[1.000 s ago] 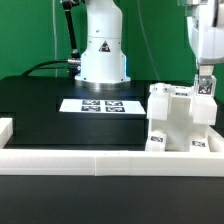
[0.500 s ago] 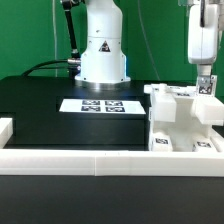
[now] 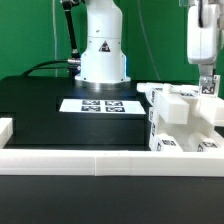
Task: Assemble chair
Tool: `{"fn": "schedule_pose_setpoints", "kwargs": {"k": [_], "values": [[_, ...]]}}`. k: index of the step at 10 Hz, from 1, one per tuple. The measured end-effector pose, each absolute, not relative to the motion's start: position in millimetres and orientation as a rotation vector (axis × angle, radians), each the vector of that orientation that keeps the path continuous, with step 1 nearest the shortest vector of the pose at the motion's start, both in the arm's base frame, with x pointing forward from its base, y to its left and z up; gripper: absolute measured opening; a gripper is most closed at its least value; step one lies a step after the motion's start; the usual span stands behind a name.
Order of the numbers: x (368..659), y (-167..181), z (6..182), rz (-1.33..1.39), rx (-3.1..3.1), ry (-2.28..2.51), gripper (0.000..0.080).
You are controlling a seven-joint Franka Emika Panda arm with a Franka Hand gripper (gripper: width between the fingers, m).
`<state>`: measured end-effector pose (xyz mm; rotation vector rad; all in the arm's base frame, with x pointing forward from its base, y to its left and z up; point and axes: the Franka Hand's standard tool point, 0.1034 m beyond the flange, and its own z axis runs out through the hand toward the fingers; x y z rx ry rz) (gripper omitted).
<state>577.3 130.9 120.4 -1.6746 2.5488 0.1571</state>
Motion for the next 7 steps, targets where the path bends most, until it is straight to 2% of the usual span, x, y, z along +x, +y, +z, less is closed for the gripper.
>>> {"fn": "schedule_pose_setpoints", "kwargs": {"k": [1, 2, 3, 4, 7], "values": [[577.2, 131.0, 120.2, 0.157, -1.683, 2.544, 0.0347], [577.2, 131.0, 120.2, 0.155, -1.720, 2.517, 0.0530], [576.7, 130.4, 120.0, 0.157, -1.757, 2.494, 0.0530], [577.2, 129.1, 120.2, 0.148, -1.861, 2.414, 0.0624], [578.1, 128.1, 120.6, 0.126, -2.140, 2.156, 0.0648]]}}
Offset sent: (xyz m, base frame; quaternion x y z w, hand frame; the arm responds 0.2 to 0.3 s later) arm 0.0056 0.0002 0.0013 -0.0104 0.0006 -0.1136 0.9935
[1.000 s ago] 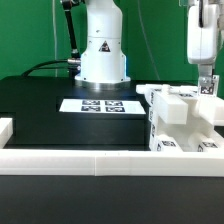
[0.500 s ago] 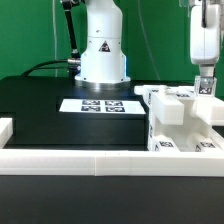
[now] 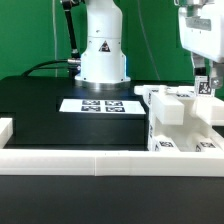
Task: Assemble chair
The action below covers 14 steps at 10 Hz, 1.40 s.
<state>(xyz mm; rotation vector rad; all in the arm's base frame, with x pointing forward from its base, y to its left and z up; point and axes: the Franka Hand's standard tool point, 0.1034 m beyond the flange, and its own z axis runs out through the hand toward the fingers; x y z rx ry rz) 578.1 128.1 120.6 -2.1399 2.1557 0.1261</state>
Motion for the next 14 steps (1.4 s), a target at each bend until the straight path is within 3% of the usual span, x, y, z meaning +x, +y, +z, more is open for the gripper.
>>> {"fn": "schedule_pose_setpoints", "kwargs": {"k": [14], "values": [[579.5, 124.9, 120.0, 0.000, -3.017, 0.692, 0.0649]]}}
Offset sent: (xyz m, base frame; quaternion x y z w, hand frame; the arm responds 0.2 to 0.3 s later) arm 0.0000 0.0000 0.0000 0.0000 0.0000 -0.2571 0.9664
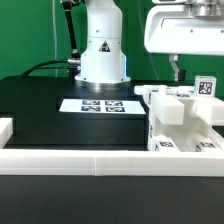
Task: Assemble chair
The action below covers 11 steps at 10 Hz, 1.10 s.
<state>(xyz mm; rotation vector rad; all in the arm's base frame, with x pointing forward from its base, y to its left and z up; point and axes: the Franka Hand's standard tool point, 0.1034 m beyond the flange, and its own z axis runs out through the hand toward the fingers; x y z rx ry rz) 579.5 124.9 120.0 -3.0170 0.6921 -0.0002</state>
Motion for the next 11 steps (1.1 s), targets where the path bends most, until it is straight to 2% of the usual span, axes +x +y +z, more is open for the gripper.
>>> {"fn": "schedule_pose_setpoints", "kwargs": {"k": [3, 4, 5, 6, 11], "values": [[580.9, 121.8, 120.2, -0.014, -3.063, 0.476, 0.0637], [580.9, 121.8, 120.2, -0.014, -3.060, 0.497, 0.0466], [580.9, 121.8, 120.2, -0.014, -3.056, 0.520, 0.0466], [581.0, 121.7, 120.2, -0.013, -3.053, 0.538, 0.0281], [580.9, 121.8, 120.1, -0.003, -2.942, 0.972, 0.0284]]}}
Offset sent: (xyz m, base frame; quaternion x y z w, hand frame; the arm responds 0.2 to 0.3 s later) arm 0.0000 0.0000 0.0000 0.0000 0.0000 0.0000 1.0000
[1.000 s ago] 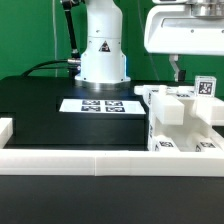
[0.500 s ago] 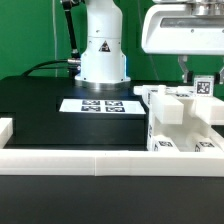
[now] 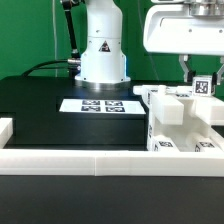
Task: Assemble chair
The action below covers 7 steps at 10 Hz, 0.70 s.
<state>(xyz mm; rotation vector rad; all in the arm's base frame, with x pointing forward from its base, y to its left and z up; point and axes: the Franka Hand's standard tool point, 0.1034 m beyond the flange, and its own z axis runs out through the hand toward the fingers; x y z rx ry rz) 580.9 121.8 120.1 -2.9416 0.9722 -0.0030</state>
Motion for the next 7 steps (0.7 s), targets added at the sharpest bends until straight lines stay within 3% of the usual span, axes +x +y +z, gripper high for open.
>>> {"fn": "schedule_pose_setpoints", "kwargs": {"k": [7], "values": [[580.3, 122.6, 119.7, 0.014, -2.647, 1.612, 0.0287]]}}
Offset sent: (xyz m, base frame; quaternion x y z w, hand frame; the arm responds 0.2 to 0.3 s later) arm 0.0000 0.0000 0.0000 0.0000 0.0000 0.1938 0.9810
